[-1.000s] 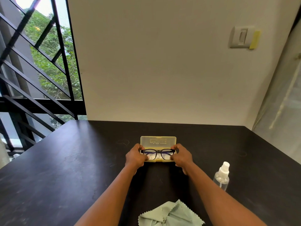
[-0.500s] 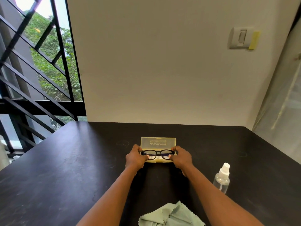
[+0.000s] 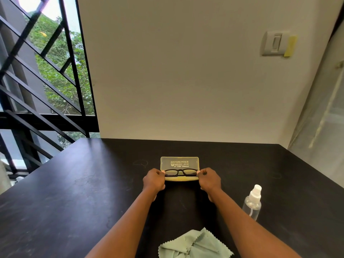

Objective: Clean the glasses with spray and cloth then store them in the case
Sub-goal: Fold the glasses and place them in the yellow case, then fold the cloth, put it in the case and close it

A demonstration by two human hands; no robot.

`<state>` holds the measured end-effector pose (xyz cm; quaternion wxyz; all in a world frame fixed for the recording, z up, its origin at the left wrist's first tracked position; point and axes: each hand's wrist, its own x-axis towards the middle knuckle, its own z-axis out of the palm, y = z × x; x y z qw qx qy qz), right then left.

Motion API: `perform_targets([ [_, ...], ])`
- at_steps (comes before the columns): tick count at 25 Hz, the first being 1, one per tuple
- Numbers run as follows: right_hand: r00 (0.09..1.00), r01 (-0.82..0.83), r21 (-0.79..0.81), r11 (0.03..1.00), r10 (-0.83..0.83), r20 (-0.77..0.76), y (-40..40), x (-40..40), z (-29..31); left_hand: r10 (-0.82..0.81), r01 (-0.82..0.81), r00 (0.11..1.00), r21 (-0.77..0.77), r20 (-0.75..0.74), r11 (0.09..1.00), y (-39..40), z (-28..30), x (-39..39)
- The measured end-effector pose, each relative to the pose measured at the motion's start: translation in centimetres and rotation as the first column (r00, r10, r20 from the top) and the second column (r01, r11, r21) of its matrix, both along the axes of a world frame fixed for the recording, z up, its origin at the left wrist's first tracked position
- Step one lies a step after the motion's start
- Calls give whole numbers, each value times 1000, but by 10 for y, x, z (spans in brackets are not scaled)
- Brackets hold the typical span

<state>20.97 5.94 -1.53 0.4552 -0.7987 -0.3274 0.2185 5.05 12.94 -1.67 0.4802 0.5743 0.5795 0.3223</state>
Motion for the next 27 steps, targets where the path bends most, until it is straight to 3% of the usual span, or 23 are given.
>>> perform_targets([
  [11,996,86,75,993,-83,-41,-7,-2,6,26,-23,997,-37,75,999,-7,6,1],
  [13,994,107,114,988,-108,6,-10,-5,8,43,-41,996,-26,79,999,-11,6,-2],
  [16,982,76,209,975,-109,153,-21,-12,10,111,-108,994,184,-6,977,-25,5,-6],
  [18,985,3,254,967,-46,164,-30,-21,12,104,-112,994,382,42,917,-44,7,-9],
  [21,995,-95,277,956,86,43,-45,-34,10,-143,89,986,448,87,890,-77,4,-13],
  [23,984,-176,204,963,178,7,-59,-37,3,-323,325,944,348,-67,879,-94,-4,-19],
  [25,966,-255,93,962,257,-4,-75,-38,0,-497,527,849,223,-178,820,-101,-8,-27],
  [27,947,-314,61,947,318,-52,-89,-37,1,-650,677,733,127,-198,725,-107,-3,-32],
])
